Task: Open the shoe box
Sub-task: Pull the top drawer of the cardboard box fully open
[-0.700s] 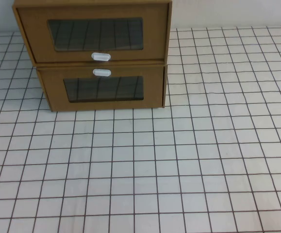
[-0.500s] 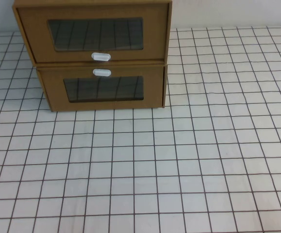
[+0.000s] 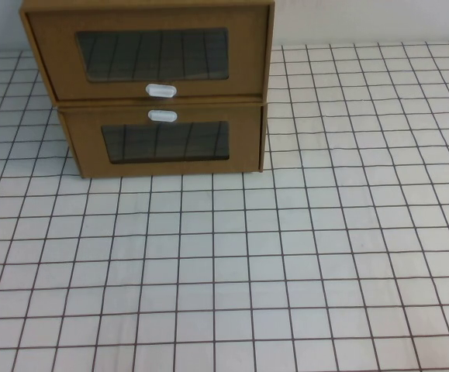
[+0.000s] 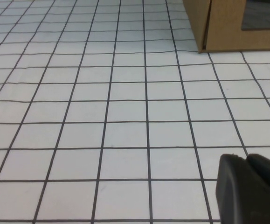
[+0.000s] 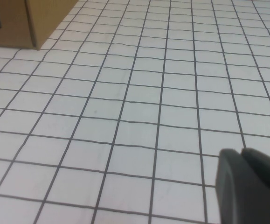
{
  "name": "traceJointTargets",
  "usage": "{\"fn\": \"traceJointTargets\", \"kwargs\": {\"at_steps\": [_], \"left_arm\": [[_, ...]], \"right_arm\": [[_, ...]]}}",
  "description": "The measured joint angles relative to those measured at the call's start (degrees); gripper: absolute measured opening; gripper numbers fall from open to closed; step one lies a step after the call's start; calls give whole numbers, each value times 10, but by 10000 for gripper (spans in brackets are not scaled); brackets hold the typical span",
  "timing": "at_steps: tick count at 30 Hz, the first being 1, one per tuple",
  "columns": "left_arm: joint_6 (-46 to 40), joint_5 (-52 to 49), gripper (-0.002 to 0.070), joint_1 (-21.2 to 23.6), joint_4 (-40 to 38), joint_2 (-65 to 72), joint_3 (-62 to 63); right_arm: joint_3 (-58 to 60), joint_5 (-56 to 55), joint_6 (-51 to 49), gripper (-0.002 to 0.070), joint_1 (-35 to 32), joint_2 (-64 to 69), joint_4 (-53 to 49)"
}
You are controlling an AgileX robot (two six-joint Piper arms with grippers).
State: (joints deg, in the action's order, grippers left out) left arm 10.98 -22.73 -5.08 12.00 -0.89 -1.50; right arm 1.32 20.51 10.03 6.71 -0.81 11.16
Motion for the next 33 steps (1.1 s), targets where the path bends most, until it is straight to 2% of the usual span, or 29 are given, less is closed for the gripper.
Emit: {"fn": "traceJointTargets", "kwargs": {"at_steps": [16, 23, 27, 33], "left_arm": [[11, 38, -2, 0, -2, 0, 0], [95, 176, -2, 0, -57, 0, 0], [104, 255, -2, 0, -59, 0, 0], [114, 277, -2, 0, -59, 0, 0]], "right_arm": [[0, 0, 0, -13, 0, 0, 0], [0, 0, 0, -13, 0, 0, 0], [0, 0, 0, -13, 0, 0, 0], [0, 0, 0, -13, 0, 0, 0]]}}
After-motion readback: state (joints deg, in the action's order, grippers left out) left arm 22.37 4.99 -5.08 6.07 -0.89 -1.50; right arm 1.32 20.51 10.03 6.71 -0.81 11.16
